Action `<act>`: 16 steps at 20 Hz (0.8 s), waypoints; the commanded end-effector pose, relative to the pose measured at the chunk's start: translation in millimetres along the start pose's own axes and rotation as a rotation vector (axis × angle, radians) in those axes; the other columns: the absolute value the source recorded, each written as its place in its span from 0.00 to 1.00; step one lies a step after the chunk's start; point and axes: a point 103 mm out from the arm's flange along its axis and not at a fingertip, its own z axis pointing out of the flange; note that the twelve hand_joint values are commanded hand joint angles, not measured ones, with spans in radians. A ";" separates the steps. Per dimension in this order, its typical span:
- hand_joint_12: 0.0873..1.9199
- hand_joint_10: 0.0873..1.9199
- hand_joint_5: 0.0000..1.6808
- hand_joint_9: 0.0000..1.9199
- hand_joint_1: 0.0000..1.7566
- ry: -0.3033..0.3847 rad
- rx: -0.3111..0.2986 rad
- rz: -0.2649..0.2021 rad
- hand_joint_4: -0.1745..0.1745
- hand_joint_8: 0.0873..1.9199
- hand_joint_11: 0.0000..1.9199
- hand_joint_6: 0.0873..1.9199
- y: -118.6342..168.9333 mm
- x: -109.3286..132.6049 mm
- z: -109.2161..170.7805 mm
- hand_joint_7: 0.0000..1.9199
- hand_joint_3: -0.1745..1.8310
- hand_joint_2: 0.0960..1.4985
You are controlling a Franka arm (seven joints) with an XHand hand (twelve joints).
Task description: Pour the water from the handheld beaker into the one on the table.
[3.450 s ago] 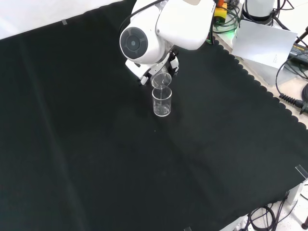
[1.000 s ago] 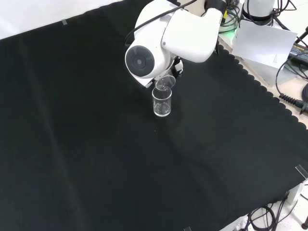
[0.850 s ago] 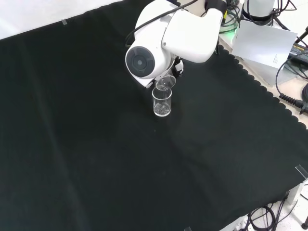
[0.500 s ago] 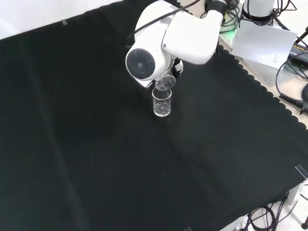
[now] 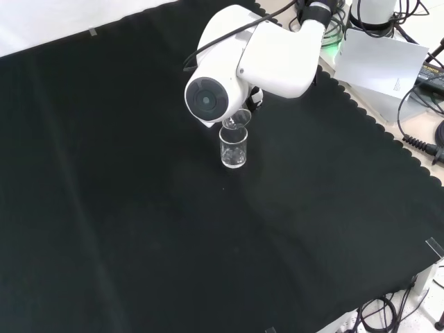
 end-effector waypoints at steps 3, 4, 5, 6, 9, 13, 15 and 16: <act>0.48 0.52 0.62 0.76 0.73 0.007 -0.006 -0.001 0.00 0.60 0.56 0.61 -0.7 -7.6 8.8 0.58 0.59 0.34; 0.48 0.52 0.62 0.76 0.73 0.004 -0.008 0.001 0.00 0.60 0.56 0.61 -0.9 -6.2 7.8 0.58 0.59 0.34; 0.48 0.52 0.62 0.76 0.73 0.002 -0.009 0.003 0.00 0.60 0.56 0.61 -1.5 -4.6 6.6 0.58 0.59 0.34; 0.48 0.52 0.62 0.76 0.73 0.001 -0.016 0.001 0.00 0.60 0.56 0.61 -3.7 -2.5 4.7 0.58 0.59 0.34; 0.48 0.52 0.62 0.76 0.73 0.011 -0.031 -0.002 0.00 0.60 0.56 0.61 -5.7 -3.6 4.8 0.58 0.59 0.34; 0.48 0.52 0.62 0.76 0.73 0.045 -0.081 -0.010 0.00 0.60 0.56 0.61 -8.9 -8.3 8.1 0.58 0.59 0.34; 0.48 0.52 0.62 0.76 0.73 0.059 -0.095 -0.016 0.00 0.60 0.56 0.61 -9.6 -10.1 10.2 0.58 0.59 0.34; 0.48 0.52 0.62 0.76 0.73 0.065 -0.101 -0.018 0.00 0.60 0.56 0.61 -9.8 -11.3 11.6 0.58 0.59 0.34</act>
